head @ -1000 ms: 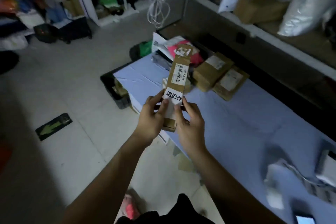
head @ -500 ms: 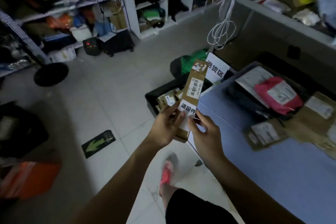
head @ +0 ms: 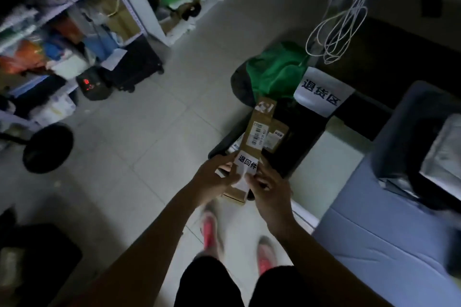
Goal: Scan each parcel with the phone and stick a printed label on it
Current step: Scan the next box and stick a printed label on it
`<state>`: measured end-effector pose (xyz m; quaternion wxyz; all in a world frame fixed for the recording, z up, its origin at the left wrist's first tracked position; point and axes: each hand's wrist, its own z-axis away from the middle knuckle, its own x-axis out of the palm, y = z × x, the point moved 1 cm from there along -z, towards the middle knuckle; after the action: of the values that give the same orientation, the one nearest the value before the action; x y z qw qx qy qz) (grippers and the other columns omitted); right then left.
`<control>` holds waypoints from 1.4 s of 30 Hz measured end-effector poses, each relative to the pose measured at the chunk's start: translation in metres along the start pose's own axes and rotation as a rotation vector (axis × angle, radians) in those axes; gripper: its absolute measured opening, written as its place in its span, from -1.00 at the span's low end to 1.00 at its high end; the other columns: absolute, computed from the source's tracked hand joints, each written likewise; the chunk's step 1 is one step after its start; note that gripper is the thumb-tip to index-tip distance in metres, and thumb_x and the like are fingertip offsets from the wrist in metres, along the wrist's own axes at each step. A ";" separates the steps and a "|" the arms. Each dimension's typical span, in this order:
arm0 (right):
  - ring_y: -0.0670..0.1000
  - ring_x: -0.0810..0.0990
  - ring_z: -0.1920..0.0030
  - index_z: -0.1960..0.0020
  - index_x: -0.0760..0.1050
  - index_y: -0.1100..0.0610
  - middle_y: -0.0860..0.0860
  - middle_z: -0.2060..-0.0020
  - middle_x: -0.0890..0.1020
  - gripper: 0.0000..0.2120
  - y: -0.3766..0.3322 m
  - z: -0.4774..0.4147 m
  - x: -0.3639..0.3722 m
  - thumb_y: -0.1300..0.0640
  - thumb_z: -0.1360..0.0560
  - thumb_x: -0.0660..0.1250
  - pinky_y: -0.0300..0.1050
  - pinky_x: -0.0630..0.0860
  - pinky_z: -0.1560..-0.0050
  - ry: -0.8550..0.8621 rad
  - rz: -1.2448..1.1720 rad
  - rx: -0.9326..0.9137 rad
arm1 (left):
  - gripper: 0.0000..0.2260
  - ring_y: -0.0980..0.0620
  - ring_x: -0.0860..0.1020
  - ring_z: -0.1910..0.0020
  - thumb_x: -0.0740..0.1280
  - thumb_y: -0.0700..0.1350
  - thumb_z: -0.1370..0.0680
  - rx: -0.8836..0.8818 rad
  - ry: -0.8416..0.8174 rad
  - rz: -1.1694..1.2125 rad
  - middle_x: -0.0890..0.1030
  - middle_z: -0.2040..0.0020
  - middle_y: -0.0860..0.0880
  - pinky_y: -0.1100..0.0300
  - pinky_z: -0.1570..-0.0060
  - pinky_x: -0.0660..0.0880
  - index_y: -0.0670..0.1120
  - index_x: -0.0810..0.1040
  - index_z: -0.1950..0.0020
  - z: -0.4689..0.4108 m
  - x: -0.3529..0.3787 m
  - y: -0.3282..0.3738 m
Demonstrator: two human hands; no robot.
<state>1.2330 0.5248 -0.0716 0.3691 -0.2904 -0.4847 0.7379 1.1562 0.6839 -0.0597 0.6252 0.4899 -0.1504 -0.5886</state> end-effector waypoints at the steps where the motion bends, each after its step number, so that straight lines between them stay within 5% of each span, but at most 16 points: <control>1: -0.03 0.73 0.07 -0.05 0.57 -0.36 -0.02 0.07 0.73 -0.72 0.003 -0.018 0.010 0.06 -0.55 0.47 0.05 0.68 0.01 -0.008 0.015 0.014 | -0.57 0.12 0.61 -0.07 0.48 -0.10 -0.52 -0.011 -0.053 -0.028 0.61 -0.13 0.12 0.19 -0.02 0.60 0.24 0.53 -0.33 -0.024 -0.012 -0.005; 6: 0.06 0.72 -0.07 -0.03 0.64 -0.30 0.00 -0.08 0.71 -0.72 0.039 -0.116 0.071 0.12 -0.55 0.45 0.17 0.68 -0.05 0.146 -0.150 0.235 | -0.63 0.17 0.65 -0.08 0.45 -0.15 -0.55 0.006 -0.256 -0.014 0.66 -0.05 0.22 0.16 -0.04 0.64 0.38 0.57 -0.05 -0.153 -0.051 -0.044; 10: 0.07 0.73 -0.05 -0.24 0.63 0.01 0.03 -0.07 0.73 -0.72 0.095 -0.198 0.122 0.22 -0.55 0.45 0.13 0.70 0.03 0.299 -0.238 0.394 | -0.60 -0.11 0.58 -0.26 0.40 -0.21 -0.58 0.064 -0.374 -0.090 0.54 -0.26 -0.08 -0.06 -0.17 0.61 -0.02 0.49 -0.41 -0.255 -0.064 -0.108; 15: 0.03 0.70 -0.11 -0.34 0.57 0.12 -0.06 -0.07 0.67 -0.64 0.184 -0.292 0.162 0.23 -0.55 0.44 -0.04 0.70 -0.01 0.353 -0.103 0.453 | -0.48 0.34 0.57 -0.15 0.47 -0.28 -0.49 0.039 -0.544 -0.106 0.57 -0.06 0.44 0.44 0.05 0.54 0.14 0.48 -0.34 -0.362 -0.060 -0.194; 18: -0.03 0.68 -0.12 -0.33 0.57 0.11 -0.14 -0.04 0.65 -0.63 0.244 -0.342 0.182 0.20 -0.53 0.46 0.05 0.66 -0.14 0.329 0.010 0.453 | -0.49 0.44 0.53 -0.13 0.50 -0.27 -0.46 0.001 -0.548 -0.133 0.55 -0.06 0.50 0.48 0.00 0.51 0.20 0.49 -0.26 -0.419 -0.049 -0.245; 22: -0.06 0.69 -0.06 -0.29 0.60 0.07 -0.04 -0.07 0.71 -0.63 0.328 -0.392 0.193 0.21 -0.50 0.48 0.08 0.67 -0.11 0.383 0.084 0.466 | -0.45 0.23 0.53 -0.25 0.53 -0.22 -0.46 -0.024 -0.537 -0.148 0.58 -0.21 0.27 0.11 -0.27 0.54 0.09 0.51 -0.40 -0.483 -0.010 -0.325; 24: -0.05 0.69 -0.05 -0.27 0.62 0.07 -0.03 -0.06 0.72 -0.64 0.361 -0.409 0.190 0.21 -0.48 0.48 0.07 0.66 -0.10 0.406 0.137 0.476 | -0.39 0.12 0.52 -0.32 0.50 -0.24 -0.49 -0.043 -0.564 -0.131 0.56 -0.32 0.07 0.08 -0.32 0.51 0.03 0.42 -0.50 -0.502 0.012 -0.350; 28: -0.03 0.70 -0.01 -0.24 0.63 0.04 -0.04 -0.02 0.74 -0.67 0.406 -0.427 0.187 0.19 -0.49 0.46 -0.03 0.66 -0.05 0.390 0.239 0.514 | -0.45 0.13 0.50 -0.31 0.43 -0.30 -0.54 -0.003 -0.551 -0.182 0.52 -0.36 -0.06 0.34 -0.25 0.46 -0.06 0.40 -0.50 -0.523 0.042 -0.382; 33: 0.06 0.69 0.00 -0.18 0.63 0.10 0.04 0.00 0.73 -0.72 0.421 -0.456 0.186 0.20 -0.47 0.48 -0.22 0.44 0.19 0.382 0.407 0.543 | -0.57 0.54 0.48 -0.02 0.42 -0.31 -0.54 0.084 -0.455 -0.231 0.55 -0.26 0.01 0.64 0.04 0.36 -0.12 0.50 -0.40 -0.531 0.064 -0.397; 35: 0.06 0.67 -0.02 -0.20 0.62 0.12 0.05 -0.03 0.71 -0.68 0.415 -0.456 0.186 0.19 -0.46 0.51 -0.29 0.39 0.27 0.310 0.437 0.575 | -0.56 0.37 0.55 -0.05 0.46 -0.32 -0.50 0.070 -0.375 -0.257 0.56 -0.16 0.08 0.60 0.02 0.40 -0.13 0.53 -0.37 -0.524 0.066 -0.394; 37: 0.04 0.66 -0.02 -0.19 0.62 0.12 0.04 -0.02 0.71 -0.68 0.402 -0.447 0.179 0.16 -0.45 0.53 -0.34 0.29 0.39 0.272 0.434 0.565 | -0.53 0.12 0.55 -0.18 0.50 -0.30 -0.47 0.041 -0.327 -0.264 0.54 -0.13 0.10 0.33 -0.16 0.50 -0.16 0.53 -0.37 -0.514 0.062 -0.381; 39: 0.04 0.67 -0.06 -0.19 0.63 0.10 0.03 -0.03 0.72 -0.69 0.381 -0.430 0.168 0.16 -0.45 0.50 -0.30 0.41 0.25 0.292 0.439 0.519 | -0.51 0.14 0.52 -0.19 0.52 -0.24 -0.46 0.081 -0.326 -0.312 0.54 -0.14 0.14 0.12 -0.20 0.52 -0.11 0.54 -0.38 -0.500 0.053 -0.356; 42: 0.08 0.64 -0.14 -0.27 0.60 0.09 0.06 -0.12 0.70 -0.67 0.335 -0.395 0.141 0.13 -0.50 0.45 -0.18 0.49 -0.02 0.360 0.475 0.429 | -0.53 0.06 0.57 -0.19 0.51 -0.08 -0.49 0.238 -0.278 -0.515 0.61 -0.22 0.05 0.08 -0.14 0.54 -0.07 0.54 -0.38 -0.480 0.032 -0.305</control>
<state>1.3768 0.7531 -0.5355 0.3195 -0.4359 -0.1652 0.8250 1.3522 0.9173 -0.5405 0.3671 0.4966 -0.1732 -0.7673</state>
